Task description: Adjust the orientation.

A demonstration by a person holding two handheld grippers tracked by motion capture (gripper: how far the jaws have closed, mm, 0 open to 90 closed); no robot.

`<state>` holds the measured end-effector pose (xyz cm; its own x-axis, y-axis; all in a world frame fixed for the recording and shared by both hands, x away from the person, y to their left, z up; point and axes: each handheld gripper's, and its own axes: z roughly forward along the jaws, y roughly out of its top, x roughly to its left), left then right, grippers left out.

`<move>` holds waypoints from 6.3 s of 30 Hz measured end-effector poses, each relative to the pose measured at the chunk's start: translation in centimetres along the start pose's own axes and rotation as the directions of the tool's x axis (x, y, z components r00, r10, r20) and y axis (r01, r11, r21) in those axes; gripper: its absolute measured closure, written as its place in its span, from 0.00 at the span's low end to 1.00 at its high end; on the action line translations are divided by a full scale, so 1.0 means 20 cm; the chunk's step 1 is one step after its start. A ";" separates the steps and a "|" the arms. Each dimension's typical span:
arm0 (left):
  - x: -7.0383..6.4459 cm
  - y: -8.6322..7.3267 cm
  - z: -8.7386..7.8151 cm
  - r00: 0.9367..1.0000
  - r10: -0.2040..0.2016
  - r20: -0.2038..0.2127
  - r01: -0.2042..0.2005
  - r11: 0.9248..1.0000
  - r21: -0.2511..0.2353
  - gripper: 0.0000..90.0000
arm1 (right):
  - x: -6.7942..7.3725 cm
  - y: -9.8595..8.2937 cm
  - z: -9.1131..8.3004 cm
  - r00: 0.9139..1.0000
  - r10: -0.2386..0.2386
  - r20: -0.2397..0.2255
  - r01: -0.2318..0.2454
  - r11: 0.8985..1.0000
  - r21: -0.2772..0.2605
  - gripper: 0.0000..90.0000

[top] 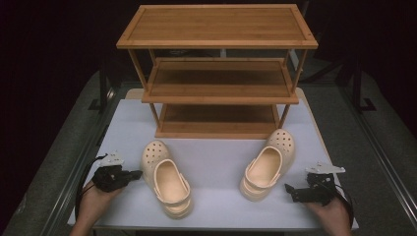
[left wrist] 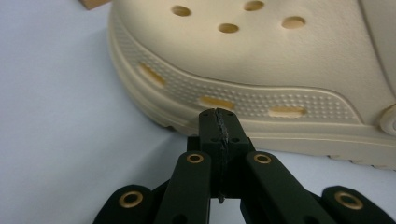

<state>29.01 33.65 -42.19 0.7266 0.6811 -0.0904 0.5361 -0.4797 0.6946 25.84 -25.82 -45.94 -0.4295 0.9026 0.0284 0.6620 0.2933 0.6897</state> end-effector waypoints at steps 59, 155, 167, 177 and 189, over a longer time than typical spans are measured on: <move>-0.18 0.19 0.20 0.985 0.114 0.126 -0.118 0.993 0.022 1.00 | 0.00 0.00 0.00 1.000 0.000 0.000 0.000 1.000 0.001 0.00; -0.04 -0.15 0.07 0.990 0.011 -0.139 -0.010 1.000 0.007 0.00 | -0.23 0.29 -0.07 0.999 0.011 -0.030 -0.014 0.996 -0.088 0.61; -0.04 -0.15 0.07 0.990 0.010 -0.137 -0.009 1.000 0.007 0.00 | -0.35 0.48 0.03 0.998 0.002 -0.062 -0.007 0.996 -0.086 0.99; -0.04 -0.15 0.07 0.991 0.010 -0.136 -0.009 1.000 0.010 0.00 | -0.44 0.60 0.14 0.996 -0.009 -0.091 0.003 0.998 -0.068 1.00; -0.04 -0.15 0.07 0.991 0.010 -0.136 -0.009 1.000 0.011 0.00 | -0.44 0.64 0.28 0.988 -0.052 -0.145 0.049 0.998 -0.024 1.00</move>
<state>27.49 33.81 -45.11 0.6668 0.7451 0.0149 0.5340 -0.4916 0.6879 41.51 -28.17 -41.30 -0.5479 0.8309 0.0967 0.6251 0.3299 0.7074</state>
